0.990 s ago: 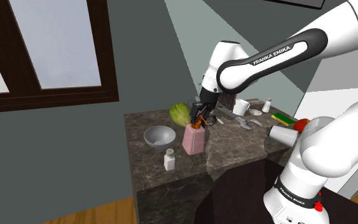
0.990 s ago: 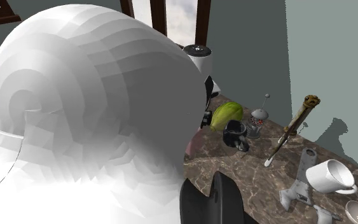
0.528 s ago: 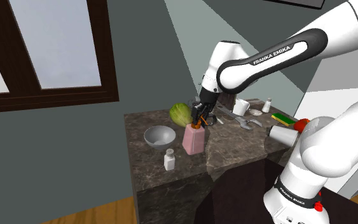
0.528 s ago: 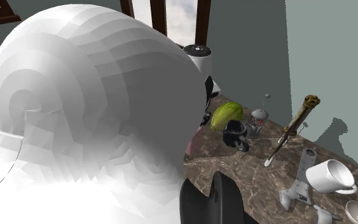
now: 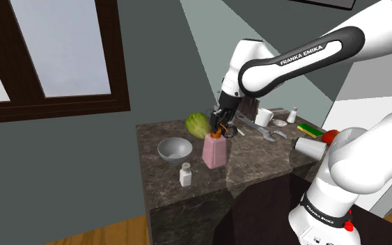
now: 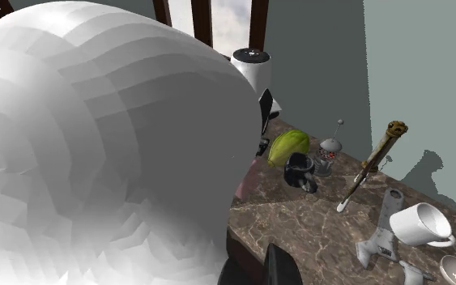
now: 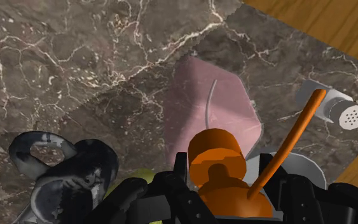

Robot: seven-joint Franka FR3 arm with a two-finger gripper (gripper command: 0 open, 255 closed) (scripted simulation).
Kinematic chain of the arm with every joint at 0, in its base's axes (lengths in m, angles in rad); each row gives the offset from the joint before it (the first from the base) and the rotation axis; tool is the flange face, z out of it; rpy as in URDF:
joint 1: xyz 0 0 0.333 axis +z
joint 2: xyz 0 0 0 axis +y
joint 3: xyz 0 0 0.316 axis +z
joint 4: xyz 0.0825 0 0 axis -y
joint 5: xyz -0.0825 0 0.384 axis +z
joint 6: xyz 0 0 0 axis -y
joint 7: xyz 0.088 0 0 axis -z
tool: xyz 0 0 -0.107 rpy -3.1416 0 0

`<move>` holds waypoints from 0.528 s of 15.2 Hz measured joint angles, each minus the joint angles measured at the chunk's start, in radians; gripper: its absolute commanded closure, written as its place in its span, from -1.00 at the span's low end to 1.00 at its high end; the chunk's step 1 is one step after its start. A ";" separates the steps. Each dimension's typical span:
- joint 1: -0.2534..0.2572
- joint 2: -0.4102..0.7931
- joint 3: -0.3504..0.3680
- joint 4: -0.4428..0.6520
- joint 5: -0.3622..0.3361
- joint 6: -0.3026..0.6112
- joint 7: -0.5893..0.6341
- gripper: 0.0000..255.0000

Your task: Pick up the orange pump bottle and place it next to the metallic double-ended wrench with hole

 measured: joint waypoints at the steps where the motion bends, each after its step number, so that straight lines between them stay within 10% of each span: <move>1: -0.001 -0.007 -0.001 0.009 -0.001 -0.016 0.000 1.00; 8: -0.004 -0.049 -0.006 0.075 -0.007 -0.123 0.003 1.00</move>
